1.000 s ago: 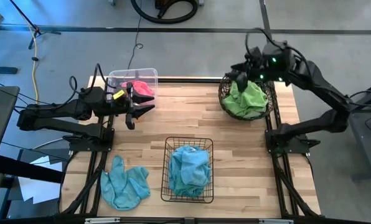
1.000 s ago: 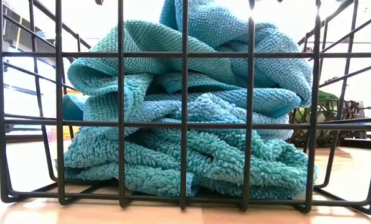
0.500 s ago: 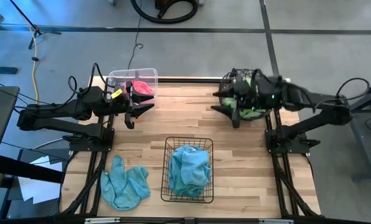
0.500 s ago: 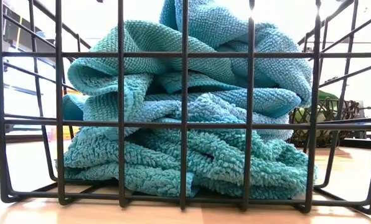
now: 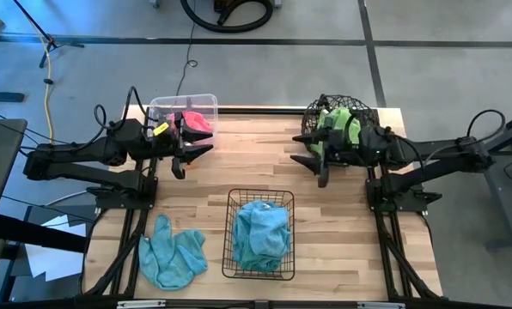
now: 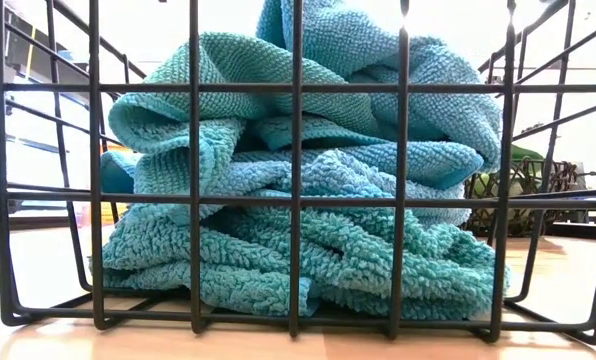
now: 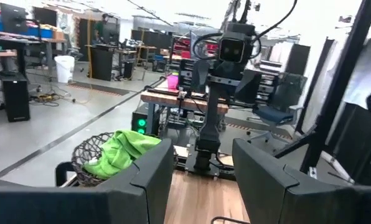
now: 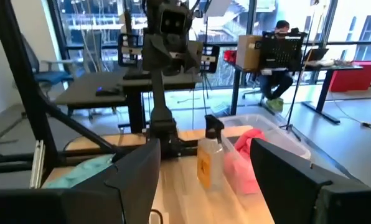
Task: Sort microfiber towel by color & place in baskets
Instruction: Put the blue towel into the bottom basket
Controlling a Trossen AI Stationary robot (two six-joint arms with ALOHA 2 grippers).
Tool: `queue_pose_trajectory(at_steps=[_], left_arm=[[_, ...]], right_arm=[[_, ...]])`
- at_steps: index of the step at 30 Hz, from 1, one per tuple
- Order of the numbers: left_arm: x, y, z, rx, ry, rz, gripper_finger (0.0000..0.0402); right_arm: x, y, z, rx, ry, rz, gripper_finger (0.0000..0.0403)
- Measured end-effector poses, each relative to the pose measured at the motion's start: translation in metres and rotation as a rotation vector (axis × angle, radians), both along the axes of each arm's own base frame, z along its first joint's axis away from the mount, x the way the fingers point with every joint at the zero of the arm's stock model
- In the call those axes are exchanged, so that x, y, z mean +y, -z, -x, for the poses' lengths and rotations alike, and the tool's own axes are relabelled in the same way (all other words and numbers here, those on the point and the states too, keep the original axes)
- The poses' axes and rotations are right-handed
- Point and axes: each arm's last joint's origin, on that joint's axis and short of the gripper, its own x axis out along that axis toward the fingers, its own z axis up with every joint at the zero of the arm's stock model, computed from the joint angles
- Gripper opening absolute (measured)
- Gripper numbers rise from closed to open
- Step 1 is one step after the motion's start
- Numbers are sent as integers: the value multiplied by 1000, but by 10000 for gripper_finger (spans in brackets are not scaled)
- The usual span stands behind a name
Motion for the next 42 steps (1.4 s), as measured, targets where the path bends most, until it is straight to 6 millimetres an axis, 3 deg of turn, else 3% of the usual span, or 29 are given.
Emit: queue_pose_trajectory(at_steps=[6,16,21,24,30,36,42], left_arm=[[-8,7,-11,48,87,-24,154],[-9,7,-13,52,78,-45,154],[-23,-5,-11,36,173,4,154],[-40,-14,-11,185,239,27,154],[-89,-20,-11,648,382,31,154],[-144,16,-12,1054,496,112,167],[-178,57,-1,1298,454,108,206]], right_arm=[[0,4,-7,22,-1,15,246],[0,4,-7,28,-1,16,246],[0,4,-7,28,-1,10,246],[0,4,-7,31,-1,11,246],[0,4,-7,31,-1,-8,246],[0,5,-8,34,0,-12,246],[0,6,-8,44,1,-29,246]])
